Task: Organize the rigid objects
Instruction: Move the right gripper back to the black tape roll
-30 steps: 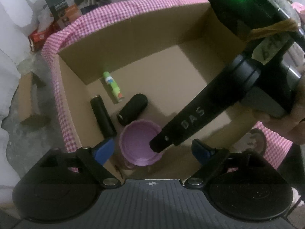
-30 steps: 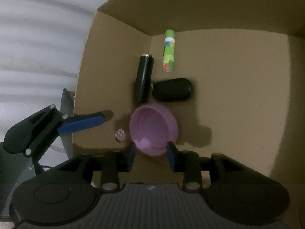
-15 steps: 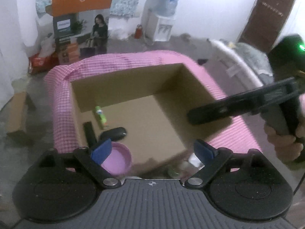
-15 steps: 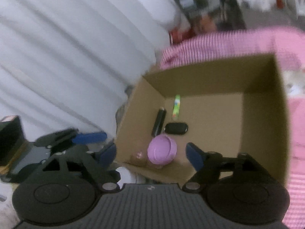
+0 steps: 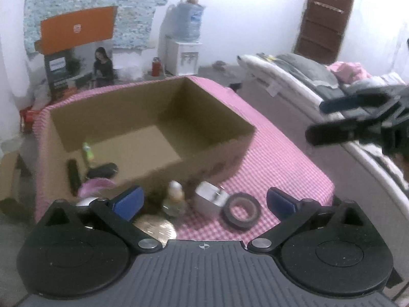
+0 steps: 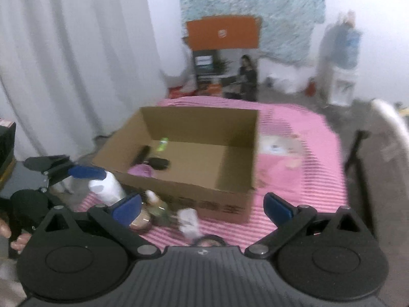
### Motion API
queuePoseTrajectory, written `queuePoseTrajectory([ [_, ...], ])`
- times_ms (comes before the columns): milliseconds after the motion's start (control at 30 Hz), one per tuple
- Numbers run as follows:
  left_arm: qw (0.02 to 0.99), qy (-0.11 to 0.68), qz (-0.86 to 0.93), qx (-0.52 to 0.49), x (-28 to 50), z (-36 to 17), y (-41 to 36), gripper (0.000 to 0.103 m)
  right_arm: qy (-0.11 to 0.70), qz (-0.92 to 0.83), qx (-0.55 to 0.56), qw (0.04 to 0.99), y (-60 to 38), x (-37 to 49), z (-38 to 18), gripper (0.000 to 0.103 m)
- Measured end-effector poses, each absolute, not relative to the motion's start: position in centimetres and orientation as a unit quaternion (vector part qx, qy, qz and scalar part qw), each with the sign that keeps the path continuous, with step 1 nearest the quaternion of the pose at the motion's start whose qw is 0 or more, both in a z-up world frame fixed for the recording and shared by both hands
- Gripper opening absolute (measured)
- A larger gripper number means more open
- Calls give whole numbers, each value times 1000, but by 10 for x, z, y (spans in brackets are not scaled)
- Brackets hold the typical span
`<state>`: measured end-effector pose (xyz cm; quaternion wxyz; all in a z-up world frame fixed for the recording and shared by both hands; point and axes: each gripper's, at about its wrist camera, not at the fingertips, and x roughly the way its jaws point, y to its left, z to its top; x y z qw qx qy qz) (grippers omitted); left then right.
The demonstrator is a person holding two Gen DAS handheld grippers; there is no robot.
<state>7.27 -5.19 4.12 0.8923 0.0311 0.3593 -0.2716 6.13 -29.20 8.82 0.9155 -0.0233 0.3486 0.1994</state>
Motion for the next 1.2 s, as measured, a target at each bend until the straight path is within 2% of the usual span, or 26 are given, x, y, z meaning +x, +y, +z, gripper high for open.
queuePoseTrajectory([
  [300, 881, 359, -302, 59, 46, 5, -80, 103, 345, 128, -56, 928, -306, 35, 49, 103],
  [500, 888, 362, -270, 85, 53, -20, -95, 103, 315, 131, -7, 940, -320, 30, 22, 103],
  [633, 879, 370, -273, 129, 53, -35, -110, 102, 332, 141, 18, 933, -317, 35, -1, 103],
  [900, 859, 402, -290, 127, 62, -50, -123, 92, 379, 155, 47, 911, -311, 59, -37, 102],
  [1067, 849, 416, -300, 126, 67, -56, -130, 81, 404, 162, 53, 899, -310, 73, -49, 92],
  [1133, 847, 419, -300, 129, 70, -59, -132, 77, 412, 166, 56, 894, -311, 78, -52, 81],
  [1200, 846, 421, -300, 131, 72, -59, -135, 75, 418, 171, 59, 890, -311, 81, -53, 76],
])
